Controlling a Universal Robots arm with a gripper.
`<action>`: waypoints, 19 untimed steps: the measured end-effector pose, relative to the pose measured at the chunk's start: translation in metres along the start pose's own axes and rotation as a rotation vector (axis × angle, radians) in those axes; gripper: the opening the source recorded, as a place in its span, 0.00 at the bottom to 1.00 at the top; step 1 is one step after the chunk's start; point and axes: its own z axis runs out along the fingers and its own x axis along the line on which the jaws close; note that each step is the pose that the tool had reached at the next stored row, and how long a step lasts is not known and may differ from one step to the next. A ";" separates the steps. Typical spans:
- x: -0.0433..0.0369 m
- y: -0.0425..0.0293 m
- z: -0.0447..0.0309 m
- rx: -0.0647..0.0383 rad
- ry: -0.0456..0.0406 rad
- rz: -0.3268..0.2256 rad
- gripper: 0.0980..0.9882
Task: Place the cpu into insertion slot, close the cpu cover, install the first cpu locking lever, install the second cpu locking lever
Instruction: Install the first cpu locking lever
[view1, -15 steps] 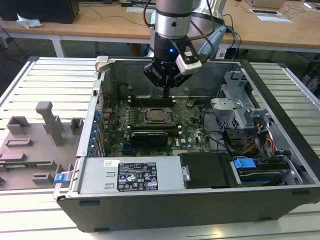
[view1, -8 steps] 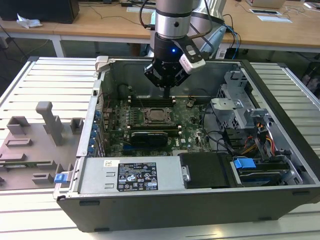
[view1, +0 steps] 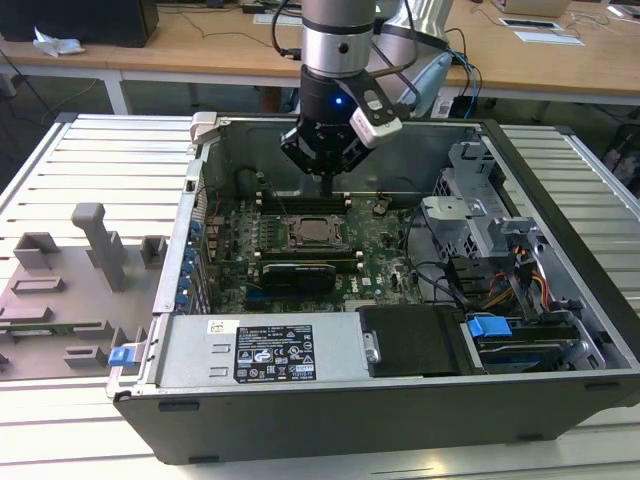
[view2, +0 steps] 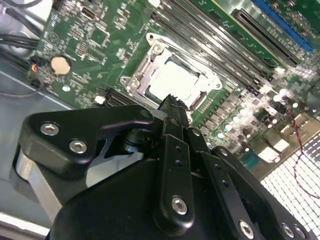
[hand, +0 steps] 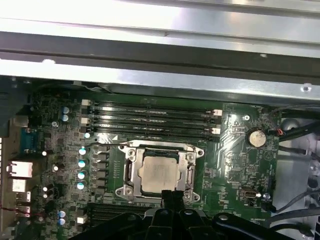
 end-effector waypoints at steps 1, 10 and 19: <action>0.0048 0.0003 -0.0001 0.000 0.0000 0.000 0.01; 0.0246 0.0017 -0.0005 0.000 -0.0002 0.000 0.01; 0.0513 0.0037 -0.0008 -0.012 -0.0011 0.000 0.01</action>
